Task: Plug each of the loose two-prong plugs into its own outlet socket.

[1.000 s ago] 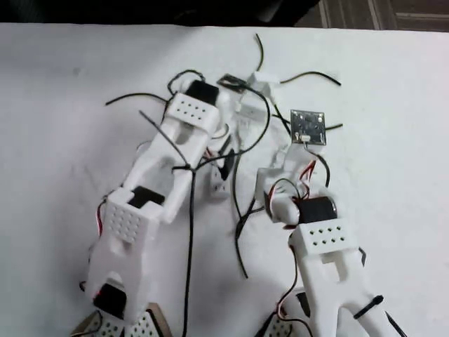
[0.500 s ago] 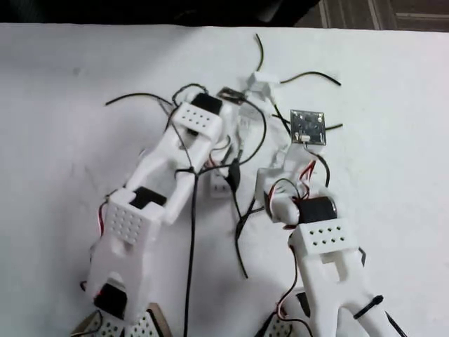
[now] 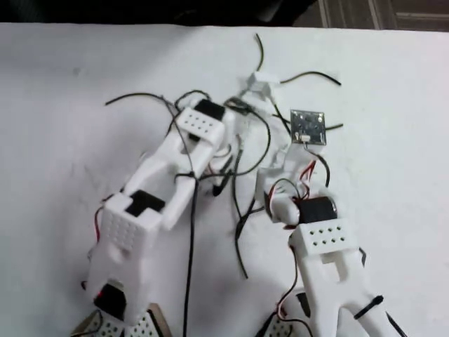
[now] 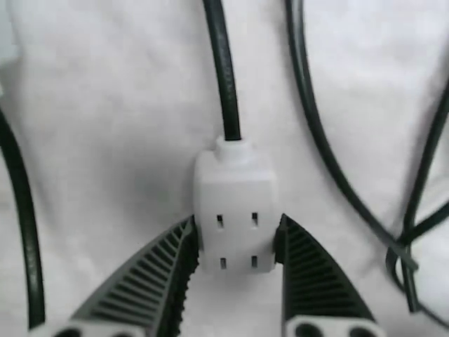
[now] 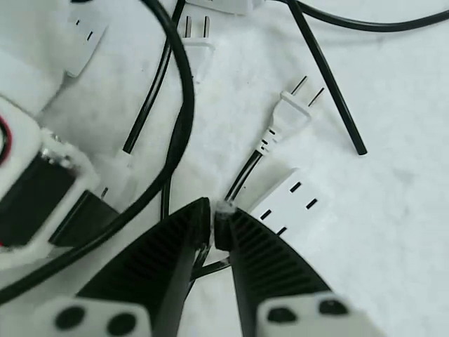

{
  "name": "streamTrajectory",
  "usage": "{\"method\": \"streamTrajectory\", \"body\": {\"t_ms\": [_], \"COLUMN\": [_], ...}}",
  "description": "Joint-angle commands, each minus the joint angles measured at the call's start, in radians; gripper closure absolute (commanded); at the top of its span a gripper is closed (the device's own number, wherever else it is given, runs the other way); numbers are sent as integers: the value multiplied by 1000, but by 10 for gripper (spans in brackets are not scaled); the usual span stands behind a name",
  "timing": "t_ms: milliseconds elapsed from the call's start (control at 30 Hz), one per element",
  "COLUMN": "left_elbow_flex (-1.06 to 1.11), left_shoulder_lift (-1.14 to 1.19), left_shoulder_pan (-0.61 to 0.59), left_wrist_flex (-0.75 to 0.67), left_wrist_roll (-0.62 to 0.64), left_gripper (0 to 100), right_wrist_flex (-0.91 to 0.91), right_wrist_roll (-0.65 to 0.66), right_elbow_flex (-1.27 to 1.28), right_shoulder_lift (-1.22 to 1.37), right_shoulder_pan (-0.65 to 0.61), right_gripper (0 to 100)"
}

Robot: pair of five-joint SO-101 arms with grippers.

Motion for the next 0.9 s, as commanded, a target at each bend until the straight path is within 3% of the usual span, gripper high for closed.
{"method": "streamTrajectory", "body": {"t_ms": [0,133,433,567,767,867], "left_elbow_flex": [155,381,847,898,890,888], "left_shoulder_lift": [-203,-375,-671,-674,-665,-667], "left_shoulder_pan": [12,-12,-137,-213,-288,-286], "left_wrist_flex": [-8,-77,-381,-448,-453,-445], "left_wrist_roll": [-118,-241,-528,-598,-621,-620], "left_gripper": [906,906,902,895,736,729], "right_wrist_flex": [-18,-18,-18,-18,-18,-18], "right_wrist_roll": [-5,-5,-5,-5,-5,-5], "right_elbow_flex": [-15,-15,-15,-15,-15,-14], "right_shoulder_lift": [-22,-22,-22,-22,-22,-22], "right_shoulder_pan": [4,4,4,4,2,2], "right_gripper": [981,981,981,981,981,981]}}
